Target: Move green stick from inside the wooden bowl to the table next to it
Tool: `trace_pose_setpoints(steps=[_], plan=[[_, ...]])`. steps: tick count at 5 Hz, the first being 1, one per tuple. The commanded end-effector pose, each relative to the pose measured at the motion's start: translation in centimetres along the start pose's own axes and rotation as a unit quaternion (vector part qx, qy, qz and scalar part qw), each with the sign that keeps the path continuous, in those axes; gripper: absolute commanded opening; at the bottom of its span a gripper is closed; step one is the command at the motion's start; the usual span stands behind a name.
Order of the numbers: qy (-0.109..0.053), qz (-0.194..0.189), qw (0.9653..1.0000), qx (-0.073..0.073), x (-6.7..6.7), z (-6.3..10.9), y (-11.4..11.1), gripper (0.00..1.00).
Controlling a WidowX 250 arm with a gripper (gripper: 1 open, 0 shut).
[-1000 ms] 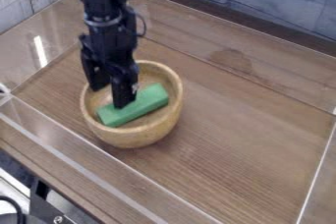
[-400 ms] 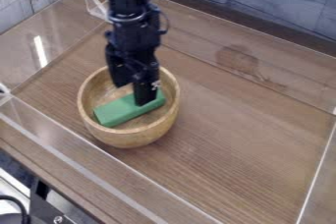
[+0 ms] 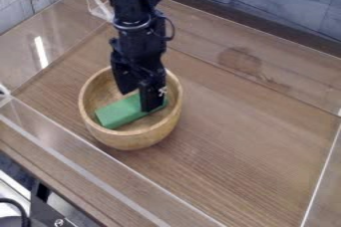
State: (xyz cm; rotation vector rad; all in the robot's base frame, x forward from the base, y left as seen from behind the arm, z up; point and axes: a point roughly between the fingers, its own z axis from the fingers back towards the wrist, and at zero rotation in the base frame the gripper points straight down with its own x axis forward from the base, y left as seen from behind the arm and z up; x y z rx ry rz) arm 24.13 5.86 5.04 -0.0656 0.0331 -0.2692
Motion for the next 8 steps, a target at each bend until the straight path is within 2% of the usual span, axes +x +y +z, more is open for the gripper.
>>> trace_pose_setpoints(steps=[1, 2, 3, 5, 6, 7, 8], plan=[[-0.013, 0.019, 0.9997, -0.001, 0.2, -0.1, 0.7, 1.0], [-0.019, 0.046, 0.9987, -0.008, -0.2, 0.5, 2.7, 1.0], [-0.021, 0.064, 0.9977, -0.011, -0.5, 0.9, 3.6, 1.0], [-0.013, 0.041, 0.9989, -0.015, -1.6, -0.6, 2.8, 1.0], [-0.011, -0.013, 0.9997, -0.018, -1.3, -0.9, 2.1, 1.0], [-0.015, 0.018, 0.9995, -0.019, -1.7, -1.4, 2.3, 0.0], [-0.022, 0.011, 0.9995, -0.021, -1.9, -0.5, 1.6, 0.0]])
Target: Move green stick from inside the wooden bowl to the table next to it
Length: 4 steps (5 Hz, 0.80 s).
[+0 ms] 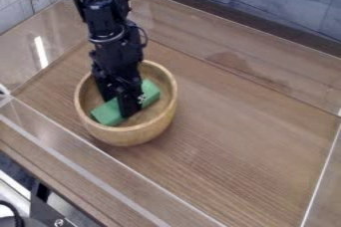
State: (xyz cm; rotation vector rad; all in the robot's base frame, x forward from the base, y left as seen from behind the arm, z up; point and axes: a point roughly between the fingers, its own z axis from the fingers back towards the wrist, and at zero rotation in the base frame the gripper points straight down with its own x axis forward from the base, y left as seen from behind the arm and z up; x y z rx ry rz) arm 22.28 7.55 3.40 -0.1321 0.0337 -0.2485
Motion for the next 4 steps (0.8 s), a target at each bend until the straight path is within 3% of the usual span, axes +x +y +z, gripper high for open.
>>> trace_pose_setpoints(steps=[1, 2, 4], plan=[[-0.022, -0.007, 0.9997, 0.01, 0.1, 1.9, -0.5, 0.0], [-0.027, -0.014, 0.9995, 0.007, -0.2, 2.7, -1.3, 0.0], [-0.041, 0.027, 0.9988, 0.006, 0.1, 3.5, 1.1, 0.0]])
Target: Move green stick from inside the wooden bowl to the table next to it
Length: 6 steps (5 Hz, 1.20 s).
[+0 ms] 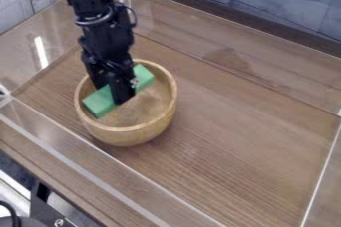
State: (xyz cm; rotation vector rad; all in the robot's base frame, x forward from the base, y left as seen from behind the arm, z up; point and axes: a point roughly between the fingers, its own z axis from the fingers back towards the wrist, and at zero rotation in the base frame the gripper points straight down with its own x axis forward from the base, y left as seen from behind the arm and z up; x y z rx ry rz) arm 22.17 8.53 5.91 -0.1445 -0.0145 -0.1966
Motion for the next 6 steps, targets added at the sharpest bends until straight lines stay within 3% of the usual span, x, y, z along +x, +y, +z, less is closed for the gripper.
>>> trace_pose_setpoints(steps=[1, 2, 4, 6], plan=[[-0.023, 0.018, 0.9995, 0.009, 0.5, 1.5, 0.3, 0.0], [-0.025, 0.028, 0.9992, 0.008, 0.2, 1.8, 0.6, 0.0], [-0.029, 0.025, 0.9993, 0.007, 1.2, 1.9, -1.7, 0.0], [-0.042, 0.049, 0.9979, 0.005, 4.0, 2.0, -5.5, 0.0]])
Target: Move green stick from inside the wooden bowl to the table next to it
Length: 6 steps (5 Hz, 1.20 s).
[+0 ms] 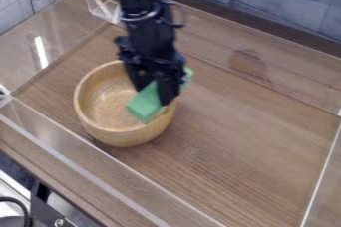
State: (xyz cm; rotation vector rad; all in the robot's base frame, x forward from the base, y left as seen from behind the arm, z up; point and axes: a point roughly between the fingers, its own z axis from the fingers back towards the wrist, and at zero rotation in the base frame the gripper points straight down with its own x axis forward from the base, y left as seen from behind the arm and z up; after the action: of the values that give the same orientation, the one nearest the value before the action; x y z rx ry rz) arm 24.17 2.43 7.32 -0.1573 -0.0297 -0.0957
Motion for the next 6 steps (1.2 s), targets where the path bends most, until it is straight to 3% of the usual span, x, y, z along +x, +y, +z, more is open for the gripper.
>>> trace_pose_setpoints(steps=[1, 2, 4, 6], plan=[[-0.036, -0.007, 0.9993, 0.005, 2.2, 0.6, -2.2, 0.0], [-0.038, -0.012, 0.9992, 0.006, 3.5, -0.7, -4.2, 0.0], [-0.048, 0.009, 0.9987, 0.017, 5.4, -2.6, -4.4, 0.0], [-0.041, -0.035, 0.9984, 0.015, 5.5, -2.9, -4.8, 0.0]])
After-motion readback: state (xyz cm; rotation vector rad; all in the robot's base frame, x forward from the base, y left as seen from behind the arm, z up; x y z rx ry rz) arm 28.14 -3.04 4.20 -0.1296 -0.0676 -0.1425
